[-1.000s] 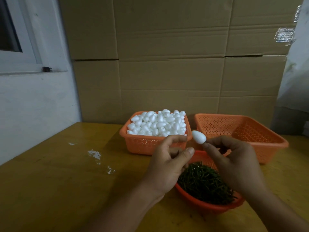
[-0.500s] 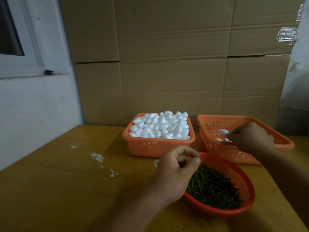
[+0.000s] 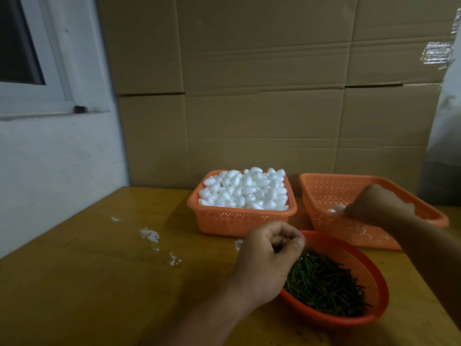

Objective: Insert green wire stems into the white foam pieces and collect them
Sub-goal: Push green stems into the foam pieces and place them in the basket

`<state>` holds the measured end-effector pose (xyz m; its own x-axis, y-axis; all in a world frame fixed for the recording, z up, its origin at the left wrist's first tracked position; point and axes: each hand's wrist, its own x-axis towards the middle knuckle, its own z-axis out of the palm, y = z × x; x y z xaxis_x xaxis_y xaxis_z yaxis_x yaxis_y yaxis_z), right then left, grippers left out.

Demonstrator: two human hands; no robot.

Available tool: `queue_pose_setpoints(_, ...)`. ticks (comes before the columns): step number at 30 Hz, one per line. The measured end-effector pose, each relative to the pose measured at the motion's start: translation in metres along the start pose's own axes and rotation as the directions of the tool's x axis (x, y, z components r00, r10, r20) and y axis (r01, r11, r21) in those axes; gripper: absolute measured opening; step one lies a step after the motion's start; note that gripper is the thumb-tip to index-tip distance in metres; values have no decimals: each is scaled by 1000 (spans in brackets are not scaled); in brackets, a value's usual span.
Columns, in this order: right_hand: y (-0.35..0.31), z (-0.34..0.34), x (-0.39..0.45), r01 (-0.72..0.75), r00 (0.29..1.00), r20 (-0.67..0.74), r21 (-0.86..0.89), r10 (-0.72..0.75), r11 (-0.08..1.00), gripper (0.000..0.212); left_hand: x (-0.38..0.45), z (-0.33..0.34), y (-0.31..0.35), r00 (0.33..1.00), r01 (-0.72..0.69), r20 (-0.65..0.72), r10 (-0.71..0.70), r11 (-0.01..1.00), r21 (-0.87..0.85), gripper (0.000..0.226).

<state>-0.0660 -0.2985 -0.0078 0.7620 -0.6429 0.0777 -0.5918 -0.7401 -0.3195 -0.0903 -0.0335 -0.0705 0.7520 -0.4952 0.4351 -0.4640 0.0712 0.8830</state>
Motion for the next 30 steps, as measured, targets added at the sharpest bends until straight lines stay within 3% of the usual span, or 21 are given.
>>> queue_pose_setpoints(6,7,0,-5,59,991,-122,52,-52,997,30,-1,0,1,1000,-9,4,9,1000,15,9)
queue_pose_setpoints(10,11,-4,-25,191,941,-311,161,-134,968,36,-1,0,1,1000,-17,2,17,1000,22,11)
queue_pose_setpoints(13,9,-8,-57,305,909,-356,217,-216,927,30,0,0,1,1000,-16,4,16,1000,22,11)
queue_pose_setpoints(16,8,-7,-96,430,879,-340,268,-333,862,14,0,0,0,1000,-9,5,8,1000,19,12)
queue_pose_setpoints(20,5,-2,-133,529,842,-270,242,-467,813,22,1,-1,-1,1000,-18,-18,19,999,43,12)
queue_pose_setpoints(23,4,0,-146,608,794,-113,180,-598,773,25,3,-2,-2,998,-36,-43,39,996,79,13)
queue_pose_setpoints(26,4,-3,-150,711,699,40,74,-714,700,32,8,-11,-3,994,-26,-101,40,989,143,13)
queue_pose_setpoints(30,8,-3,-147,707,707,-18,45,-707,706,25,31,-37,-1,968,26,-247,52,954,300,16)
